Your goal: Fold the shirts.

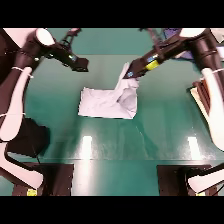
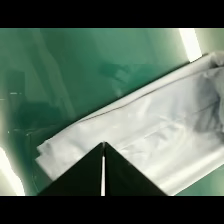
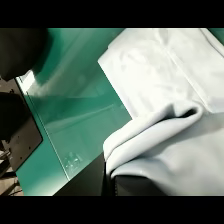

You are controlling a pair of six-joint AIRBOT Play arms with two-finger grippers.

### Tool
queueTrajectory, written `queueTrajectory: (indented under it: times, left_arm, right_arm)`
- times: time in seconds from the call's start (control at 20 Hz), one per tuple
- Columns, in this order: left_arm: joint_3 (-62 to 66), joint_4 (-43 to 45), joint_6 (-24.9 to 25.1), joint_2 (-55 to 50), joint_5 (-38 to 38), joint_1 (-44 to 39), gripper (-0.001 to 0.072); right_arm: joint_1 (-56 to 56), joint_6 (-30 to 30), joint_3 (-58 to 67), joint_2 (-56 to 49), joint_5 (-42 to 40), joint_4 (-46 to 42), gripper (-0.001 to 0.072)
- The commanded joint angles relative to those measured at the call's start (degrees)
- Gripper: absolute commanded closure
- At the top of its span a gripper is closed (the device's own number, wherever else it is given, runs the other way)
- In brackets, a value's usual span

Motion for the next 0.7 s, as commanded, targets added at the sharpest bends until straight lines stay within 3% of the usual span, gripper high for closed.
queueTrajectory:
  times: [0.0,0.05,0.15,0.2,0.4,0.45,0.5,0.65]
  left_arm:
    - [0.3,0.3,0.3,2.6,-1.0,4.3,0.0685]
    - [0.5,0.2,0.3,3.1,-1.4,5.1,0.0685]
    - [0.5,0.3,0.3,3.9,-2.6,6.5,0.0685]
    - [0.5,0.3,0.3,4.4,-3.3,7.3,0.0685]
    - [0.5,0.3,0.4,8.2,-6.3,11.8,0.0685]
    - [0.4,0.3,0.4,9.3,-7.5,13.0,0.0685]
    - [0.3,0.3,0.4,10.3,-8.5,13.7,0.0685]
    - [-2.4,-1.0,0.4,11.9,-11.4,14.0,0.0684]
  right_arm:
    - [8.3,-4.8,0.9,-6.4,-11.5,0.2,0.0693]
    - [10.9,-5.9,2.5,-9.2,-14.7,0.2,0.0606]
    - [15.7,-7.3,7.2,-14.8,-21.7,0.2,0.0083]
    - [16.7,-7.4,8.5,-15.8,-23.8,0.1,0.0011]
    - [13.6,-5.7,-0.2,-9.1,-22.5,-5.6,0.0043]
    - [11.6,-4.2,-3.2,-6.7,-19.3,-8.5,0.0071]
    - [9.5,-3.8,-6.3,-4.5,-16.3,-10.5,0.0173]
    - [3.0,-3.1,-17.6,2.2,-13.1,-10.8,0.0199]
